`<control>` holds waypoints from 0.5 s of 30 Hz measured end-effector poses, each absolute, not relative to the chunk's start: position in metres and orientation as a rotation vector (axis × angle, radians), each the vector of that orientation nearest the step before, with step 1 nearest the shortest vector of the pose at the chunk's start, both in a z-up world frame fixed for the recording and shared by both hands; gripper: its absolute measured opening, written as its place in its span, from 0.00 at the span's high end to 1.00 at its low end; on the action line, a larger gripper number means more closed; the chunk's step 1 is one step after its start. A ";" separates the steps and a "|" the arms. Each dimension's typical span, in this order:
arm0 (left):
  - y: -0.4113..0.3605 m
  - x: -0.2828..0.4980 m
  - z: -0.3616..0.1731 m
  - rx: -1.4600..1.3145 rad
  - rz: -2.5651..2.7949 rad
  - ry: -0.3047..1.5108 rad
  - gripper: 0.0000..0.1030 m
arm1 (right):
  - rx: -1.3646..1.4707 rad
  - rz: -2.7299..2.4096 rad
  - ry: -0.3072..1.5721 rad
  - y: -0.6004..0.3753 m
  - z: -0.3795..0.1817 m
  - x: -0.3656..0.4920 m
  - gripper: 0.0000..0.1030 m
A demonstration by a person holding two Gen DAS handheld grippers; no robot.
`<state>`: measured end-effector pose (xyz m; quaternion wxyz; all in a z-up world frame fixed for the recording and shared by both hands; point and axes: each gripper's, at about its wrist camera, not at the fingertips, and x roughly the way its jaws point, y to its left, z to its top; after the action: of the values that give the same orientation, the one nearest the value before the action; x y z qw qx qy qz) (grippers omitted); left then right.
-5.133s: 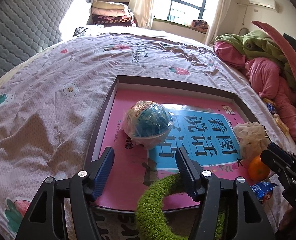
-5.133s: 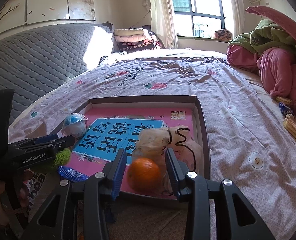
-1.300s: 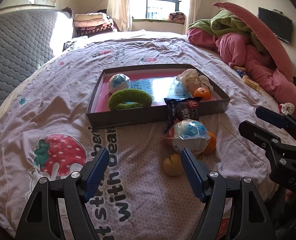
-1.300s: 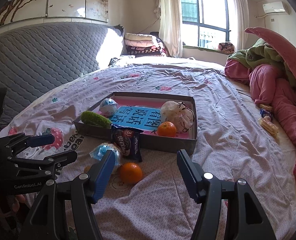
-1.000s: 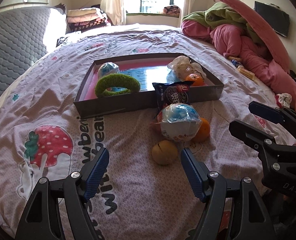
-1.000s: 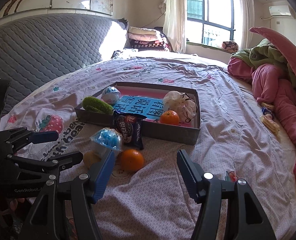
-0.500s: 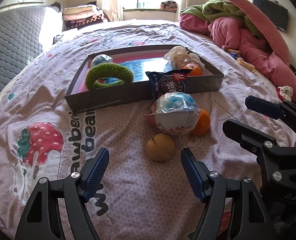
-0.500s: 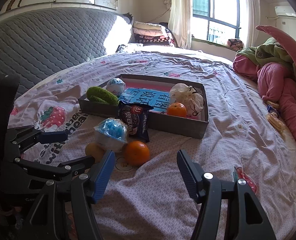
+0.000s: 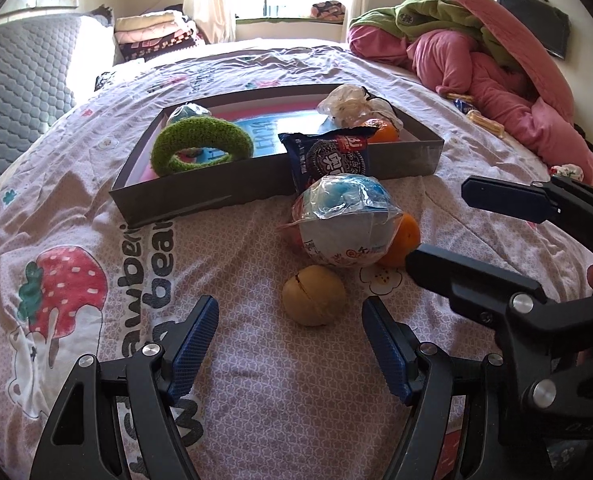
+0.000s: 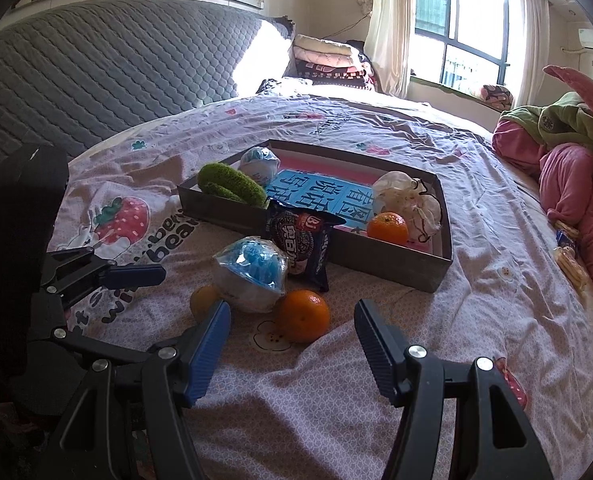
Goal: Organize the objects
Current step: 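Close the left tool on the walnut while the right tool grasps the blue-wrapped bag ball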
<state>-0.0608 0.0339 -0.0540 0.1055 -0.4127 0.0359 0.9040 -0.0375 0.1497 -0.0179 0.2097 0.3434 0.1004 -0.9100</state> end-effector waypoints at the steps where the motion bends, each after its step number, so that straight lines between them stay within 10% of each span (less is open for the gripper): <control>1: 0.034 -0.061 -0.054 -1.212 2.664 0.107 0.27 | 0.953 -2.525 0.295 0.147 -0.018 -0.038 0.38; 15: 0.032 -0.072 -0.061 -1.197 2.664 0.095 0.27 | 1.022 -2.445 0.299 0.130 -0.028 -0.063 0.38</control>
<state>-0.0723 0.0321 -0.0615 0.1096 -0.4073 0.0325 0.9061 -0.0631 0.1296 -0.0283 0.2352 0.3725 0.1090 -0.8911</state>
